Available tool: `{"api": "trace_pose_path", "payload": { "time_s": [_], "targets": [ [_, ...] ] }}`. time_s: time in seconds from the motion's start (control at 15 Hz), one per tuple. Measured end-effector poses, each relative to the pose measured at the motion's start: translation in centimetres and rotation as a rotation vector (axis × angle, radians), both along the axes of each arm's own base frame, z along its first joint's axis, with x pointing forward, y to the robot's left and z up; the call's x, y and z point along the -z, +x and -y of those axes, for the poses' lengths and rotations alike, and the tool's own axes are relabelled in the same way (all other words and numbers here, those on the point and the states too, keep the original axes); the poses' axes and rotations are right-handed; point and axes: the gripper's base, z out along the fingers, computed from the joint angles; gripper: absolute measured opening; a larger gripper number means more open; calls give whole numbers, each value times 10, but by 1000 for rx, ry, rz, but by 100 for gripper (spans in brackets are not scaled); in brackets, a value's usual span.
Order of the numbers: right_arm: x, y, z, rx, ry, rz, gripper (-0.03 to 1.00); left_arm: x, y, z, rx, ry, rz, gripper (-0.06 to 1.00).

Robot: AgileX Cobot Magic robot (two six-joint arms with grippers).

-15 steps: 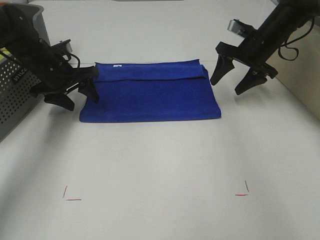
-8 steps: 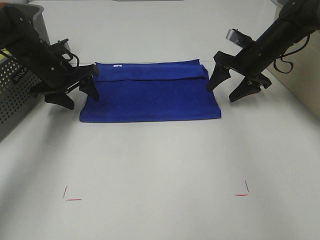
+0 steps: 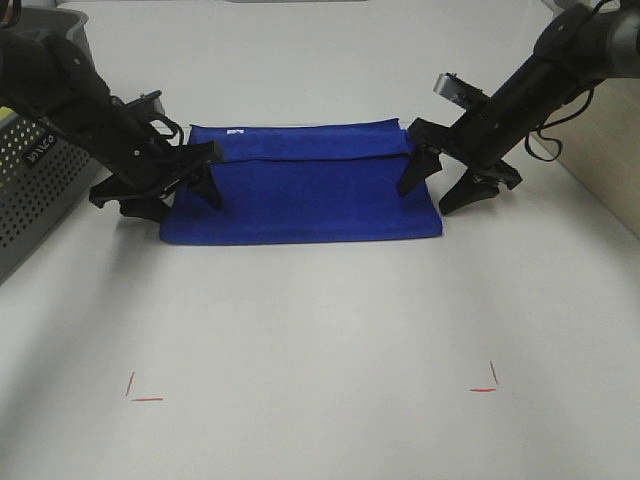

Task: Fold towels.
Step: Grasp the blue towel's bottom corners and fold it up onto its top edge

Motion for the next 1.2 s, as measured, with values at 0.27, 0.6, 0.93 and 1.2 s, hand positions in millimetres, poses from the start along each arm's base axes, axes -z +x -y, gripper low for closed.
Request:
{"api": "trace_pose_path", "payload": {
  "time_s": [0.27,0.6,0.93,1.2],
  "targets": [
    [12,-2,-20,-16,16,-14,53,3,0,6,1,-4,5,49],
    [18,-3,-15,41,-68,-58,0,9,-4,6,24,9,-31,4],
    [-4,-33,-9,24,-102,-101,0,-6,-42,-2,80,42,-135,4],
    [-5,-99,-3,74,-93,-174,0,-11,-97,-14,52,61,-190,4]
  ]
}}
